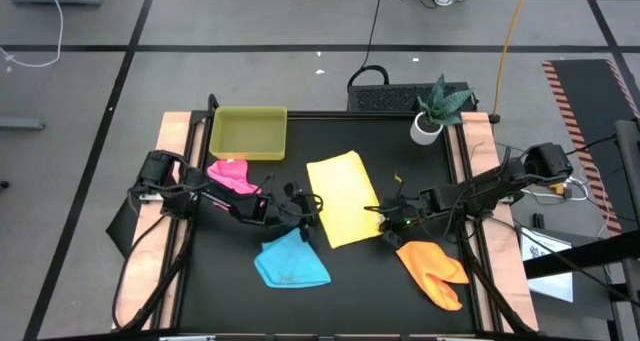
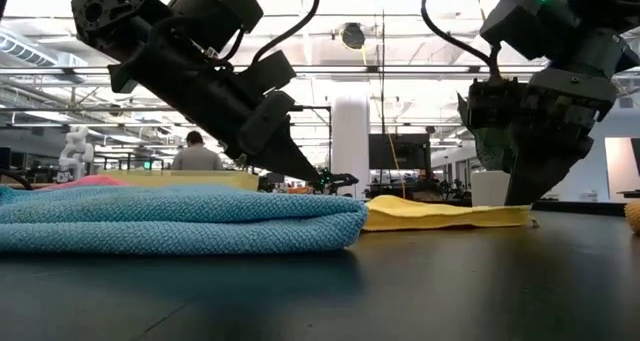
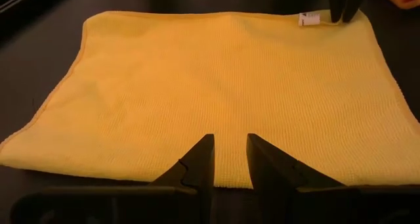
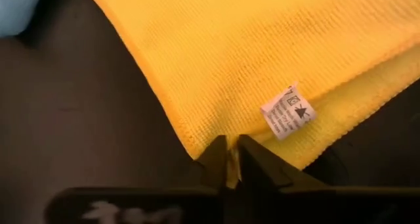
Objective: Fold microfiber towels
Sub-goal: Fold the yellow microfiber cloth
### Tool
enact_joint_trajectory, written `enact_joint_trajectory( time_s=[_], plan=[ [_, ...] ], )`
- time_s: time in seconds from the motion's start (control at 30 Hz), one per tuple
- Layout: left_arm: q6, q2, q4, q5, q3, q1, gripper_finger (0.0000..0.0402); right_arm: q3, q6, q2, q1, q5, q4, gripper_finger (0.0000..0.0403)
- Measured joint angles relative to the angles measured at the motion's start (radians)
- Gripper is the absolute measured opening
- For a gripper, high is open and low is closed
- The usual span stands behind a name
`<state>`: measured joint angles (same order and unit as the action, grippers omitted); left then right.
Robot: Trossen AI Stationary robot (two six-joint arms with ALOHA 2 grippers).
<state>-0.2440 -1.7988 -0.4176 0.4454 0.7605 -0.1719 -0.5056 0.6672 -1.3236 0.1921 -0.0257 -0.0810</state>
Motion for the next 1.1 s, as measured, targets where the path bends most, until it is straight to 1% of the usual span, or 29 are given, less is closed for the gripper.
enact_joint_trajectory(
  time_s=[0.07, 0.17, 0.4, 0.5, 0.6, 0.67, 0.77, 0.97, 1.1],
  plan=[
    [0.0, 0.0, 0.0, 0.0, 0.0, 0.0, 0.0092, 0.0, -0.012, 0.02, 0.0, 0.0, -0.002, 0.0006],
    [0.001, 0.0, 0.0, 0.0, 0.0, 0.0, 0.0092, -0.004, -0.029, 0.052, 0.0, 0.01, 0.001, 0.0009],
    [0.002, 0.0, 0.001, 0.0, 0.0, 0.0, 0.0092, -0.037, -0.134, 0.116, 0.0, 0.125, 0.001, 0.0003],
    [0.002, 0.0, 0.002, 0.0, 0.0, 0.0, 0.0092, -0.043, -0.175, 0.143, 0.0, 0.13, -0.012, 0.0002],
    [0.001, 0.0, 0.003, 0.0, 0.0, 0.0, 0.0092, -0.043, -0.192, 0.181, 0.0, 0.134, -0.075, 0.0002],
    [0.001, 0.0, 0.003, 0.0, 0.0, 0.0, 0.0092, -0.043, -0.187, 0.203, 0.0, 0.166, -0.134, 0.0001],
    [0.001, 0.0, 0.003, 0.0, 0.0, 0.0, 0.0092, -0.032, -0.164, 0.209, 0.0, 0.205, -0.178, 0.0001],
    [0.001, 0.0, 0.003, 0.0, 0.0, 0.0, 0.0092, 0.01, -0.157, 0.195, 0.0, 0.207, -0.186, 0.0001],
    [0.004, 0.0, 0.003, 0.0, 0.0, 0.0, 0.0092, 0.01, -0.209, 0.203, 0.003, 0.207, -0.12, 0.0001]
  ],
)
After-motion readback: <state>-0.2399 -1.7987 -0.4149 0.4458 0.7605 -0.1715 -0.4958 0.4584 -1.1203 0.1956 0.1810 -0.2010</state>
